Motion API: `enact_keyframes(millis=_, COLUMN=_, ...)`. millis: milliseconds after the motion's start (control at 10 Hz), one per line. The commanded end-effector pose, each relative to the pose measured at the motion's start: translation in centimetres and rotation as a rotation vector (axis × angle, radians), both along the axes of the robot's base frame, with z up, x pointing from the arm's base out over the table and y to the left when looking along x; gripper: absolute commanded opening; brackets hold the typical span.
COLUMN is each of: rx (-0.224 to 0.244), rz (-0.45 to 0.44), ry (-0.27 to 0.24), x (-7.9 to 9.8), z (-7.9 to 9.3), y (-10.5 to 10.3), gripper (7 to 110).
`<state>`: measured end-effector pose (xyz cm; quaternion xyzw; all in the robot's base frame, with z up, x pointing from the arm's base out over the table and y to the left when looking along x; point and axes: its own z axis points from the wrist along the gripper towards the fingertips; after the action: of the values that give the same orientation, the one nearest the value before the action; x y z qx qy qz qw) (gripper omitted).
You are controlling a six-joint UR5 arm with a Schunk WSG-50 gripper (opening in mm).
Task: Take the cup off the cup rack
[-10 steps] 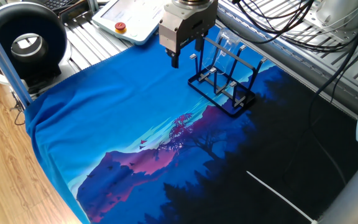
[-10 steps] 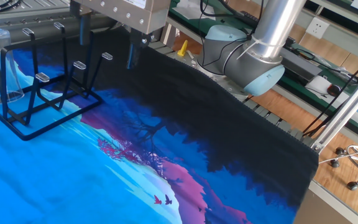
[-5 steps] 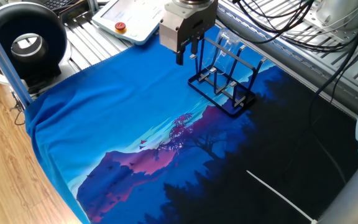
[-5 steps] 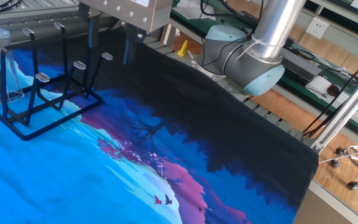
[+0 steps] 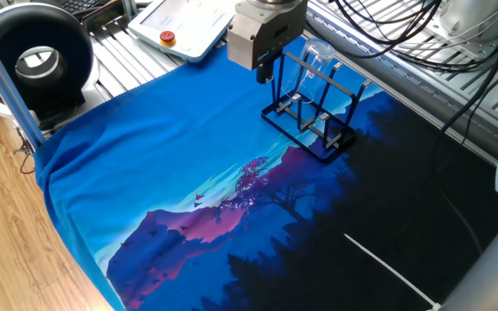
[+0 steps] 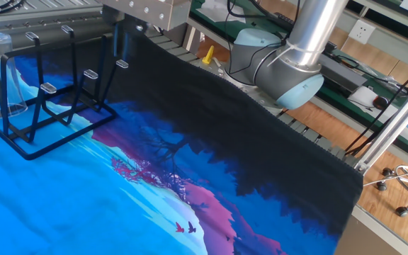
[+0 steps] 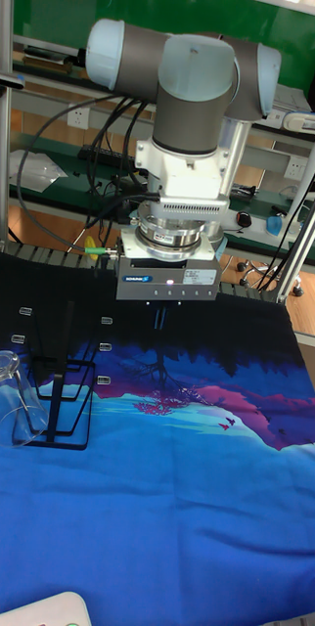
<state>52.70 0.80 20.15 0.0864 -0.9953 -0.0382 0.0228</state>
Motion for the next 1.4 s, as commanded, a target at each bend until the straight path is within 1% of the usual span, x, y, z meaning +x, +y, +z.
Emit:
enact_keyframes(millis=0, rx=0.011, rz=0.014, ry=-0.004, x=-0.3, z=0.1, y=-0.7, gripper=7)
enact_keyframes(millis=200, rx=0.006, rz=0.04, ry=0.006, x=-0.7, z=-0.2, y=-1.5, gripper=7)
enact_keyframes(millis=400, rx=0.004, rz=0.037, ry=0.012, x=-0.9, z=-0.3, y=-1.7, gripper=7)
enact_keyframes(millis=500, rx=-0.002, rz=0.035, ry=0.012, x=-1.1, z=-0.5, y=-2.3, gripper=7)
enact_keyframes(millis=700, rx=0.002, rz=0.034, ry=-0.005, x=-1.0, z=-0.9, y=-3.2, gripper=7)
enact_keyframes(millis=800, rx=0.023, rz=0.031, ry=-0.013, x=-0.9, z=-0.9, y=-2.8, gripper=7)
enact_keyframes(millis=900, rx=0.031, rz=0.027, ry=-0.017, x=-0.8, z=-0.9, y=-2.6, gripper=7)
enact_keyframes(millis=1300, rx=0.032, rz=0.01, ry=-0.02, x=-0.6, z=-0.8, y=-2.4, gripper=7)
